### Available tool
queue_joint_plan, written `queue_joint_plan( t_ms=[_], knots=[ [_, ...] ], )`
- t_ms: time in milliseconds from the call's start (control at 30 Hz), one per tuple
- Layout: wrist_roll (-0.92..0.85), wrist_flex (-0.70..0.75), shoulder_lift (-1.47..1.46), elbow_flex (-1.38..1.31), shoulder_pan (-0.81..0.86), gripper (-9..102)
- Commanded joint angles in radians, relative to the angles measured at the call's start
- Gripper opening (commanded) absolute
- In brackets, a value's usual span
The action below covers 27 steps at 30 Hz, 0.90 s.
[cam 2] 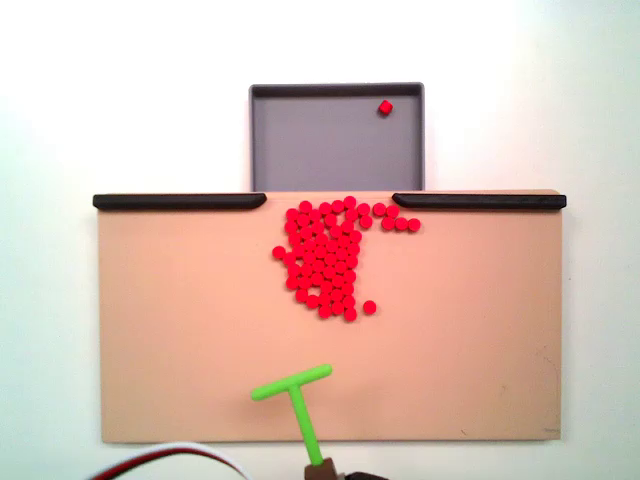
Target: Gather the right side granules
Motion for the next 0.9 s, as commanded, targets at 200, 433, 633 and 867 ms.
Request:
queue_joint_plan(
  t_ms=[200,433,633,867],
  knots=[
    [-0.256,0.023,0.101,-0.014,0.133,0],
    [-0.433,0.021,0.057,-0.015,0.179,0],
    [-0.603,0.009,0.028,-0.029,0.233,0],
    [-0.712,0.008,0.018,-0.029,0.270,0]
  ],
)
